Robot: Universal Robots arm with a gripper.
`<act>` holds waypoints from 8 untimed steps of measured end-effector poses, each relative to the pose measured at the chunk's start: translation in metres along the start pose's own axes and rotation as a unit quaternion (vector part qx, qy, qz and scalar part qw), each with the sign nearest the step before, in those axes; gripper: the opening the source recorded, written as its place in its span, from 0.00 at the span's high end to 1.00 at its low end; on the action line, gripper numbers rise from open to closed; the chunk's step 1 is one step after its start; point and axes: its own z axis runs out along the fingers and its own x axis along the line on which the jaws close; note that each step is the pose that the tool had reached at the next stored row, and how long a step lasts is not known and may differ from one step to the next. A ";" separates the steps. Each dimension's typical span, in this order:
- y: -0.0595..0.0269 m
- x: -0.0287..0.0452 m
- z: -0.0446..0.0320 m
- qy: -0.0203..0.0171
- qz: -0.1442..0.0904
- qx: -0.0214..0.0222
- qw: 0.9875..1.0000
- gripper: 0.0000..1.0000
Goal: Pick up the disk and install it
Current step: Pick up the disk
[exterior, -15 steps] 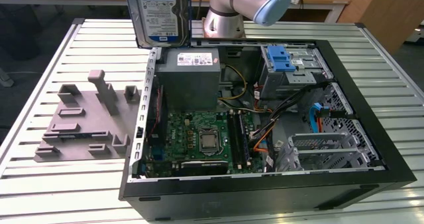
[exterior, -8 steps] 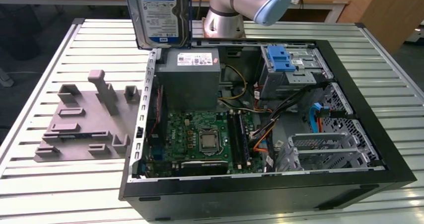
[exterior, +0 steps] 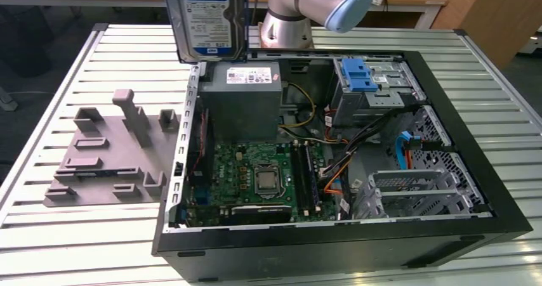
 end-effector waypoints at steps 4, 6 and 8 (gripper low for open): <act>-0.0023 0.0001 0.0000 0.000 0.000 0.000 1.000 0.64; -0.0035 0.0002 0.0000 0.000 0.000 0.000 1.000 0.64; -0.0049 0.0002 -0.0001 0.000 0.000 0.000 1.000 0.64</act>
